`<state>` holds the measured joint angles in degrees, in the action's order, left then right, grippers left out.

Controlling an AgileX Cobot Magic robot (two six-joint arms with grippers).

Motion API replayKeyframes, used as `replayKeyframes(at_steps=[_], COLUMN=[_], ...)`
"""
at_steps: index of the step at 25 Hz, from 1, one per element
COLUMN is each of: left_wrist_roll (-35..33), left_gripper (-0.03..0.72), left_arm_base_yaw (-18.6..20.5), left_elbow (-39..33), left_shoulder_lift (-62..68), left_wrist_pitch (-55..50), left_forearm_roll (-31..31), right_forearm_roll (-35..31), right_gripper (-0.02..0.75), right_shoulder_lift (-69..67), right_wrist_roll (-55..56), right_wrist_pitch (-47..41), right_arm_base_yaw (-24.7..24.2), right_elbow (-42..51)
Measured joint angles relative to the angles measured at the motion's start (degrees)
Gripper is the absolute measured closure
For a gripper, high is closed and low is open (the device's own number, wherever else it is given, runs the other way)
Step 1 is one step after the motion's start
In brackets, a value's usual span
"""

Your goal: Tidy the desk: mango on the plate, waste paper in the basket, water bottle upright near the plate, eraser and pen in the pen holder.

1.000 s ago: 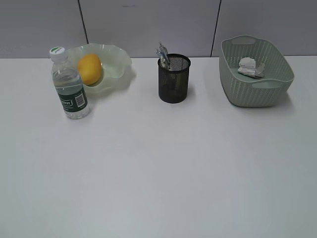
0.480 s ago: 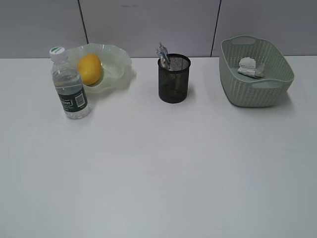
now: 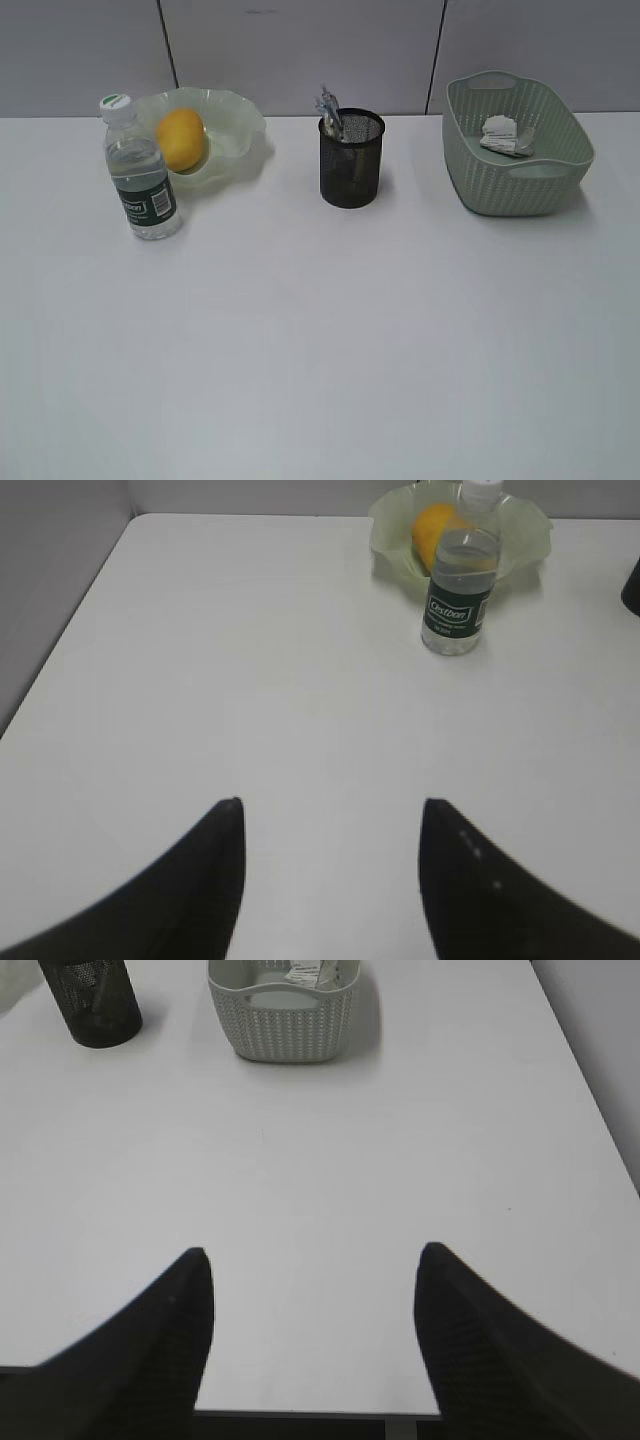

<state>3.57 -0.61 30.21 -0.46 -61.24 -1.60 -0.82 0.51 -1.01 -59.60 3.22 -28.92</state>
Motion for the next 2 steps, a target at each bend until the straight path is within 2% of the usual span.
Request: replayKeyframes(at_steps=[2], left_wrist_roll=[0.0], left_gripper=[0.265], left_arm_base_yaw=[0.0], left_elbow=[0.0], left_shoulder_lift=[0.0], left_wrist_pitch=[0.0], left_forearm_roll=[0.0], right_forearm_roll=[0.0], right_gripper=[0.236], right_shoulder_lift=[0.0], right_wrist_roll=[0.0], right_wrist_pitch=[0.0], right_arm_base_yaw=[0.0], right_elbow=[0.0])
